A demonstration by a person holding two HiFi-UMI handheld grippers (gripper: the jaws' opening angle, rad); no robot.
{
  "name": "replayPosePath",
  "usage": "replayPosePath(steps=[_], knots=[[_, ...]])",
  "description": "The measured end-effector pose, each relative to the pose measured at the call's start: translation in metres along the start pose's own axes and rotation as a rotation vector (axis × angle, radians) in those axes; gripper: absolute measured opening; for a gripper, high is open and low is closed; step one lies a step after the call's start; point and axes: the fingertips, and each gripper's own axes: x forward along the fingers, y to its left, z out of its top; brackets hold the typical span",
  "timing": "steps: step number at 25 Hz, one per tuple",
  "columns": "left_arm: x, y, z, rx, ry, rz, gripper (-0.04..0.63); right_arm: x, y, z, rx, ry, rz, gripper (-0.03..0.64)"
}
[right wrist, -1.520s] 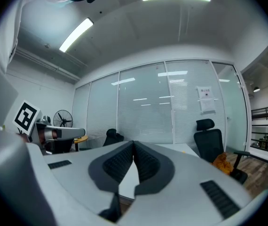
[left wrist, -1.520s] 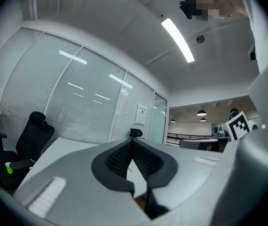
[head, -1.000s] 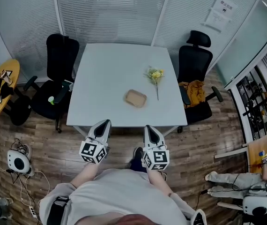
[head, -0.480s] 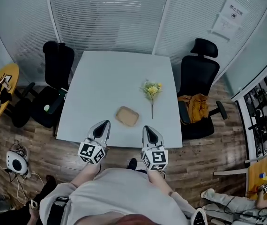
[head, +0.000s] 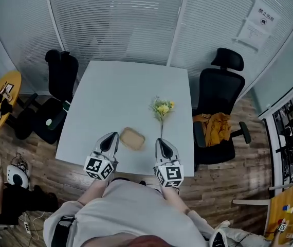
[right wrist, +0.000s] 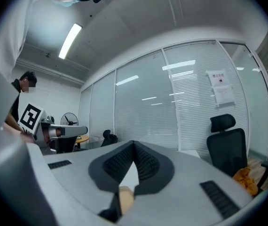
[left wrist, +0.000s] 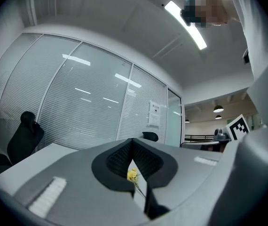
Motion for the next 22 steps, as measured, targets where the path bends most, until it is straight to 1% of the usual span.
replayPosePath(steps=[3,6,11,14,22], knots=[[0.012,0.005,0.002,0.024,-0.003,0.0,0.009,0.013,-0.004,0.002,-0.005,0.001,0.008,0.008],[0.021,0.009,0.007,0.06,-0.017,-0.025,0.009,0.027,-0.006,0.003,0.001,0.0,0.004,0.008],[0.037,0.023,0.007,0.09,0.013,-0.067,0.009,0.048,-0.005,0.008,0.019,-0.007,-0.028,0.008],[0.045,0.028,0.01,0.111,0.017,-0.081,0.009,0.058,-0.005,0.008,0.022,-0.005,-0.039,0.008],[0.05,0.048,-0.002,0.097,0.043,-0.078,0.009,0.071,0.003,0.002,0.033,0.022,-0.055,0.008]])
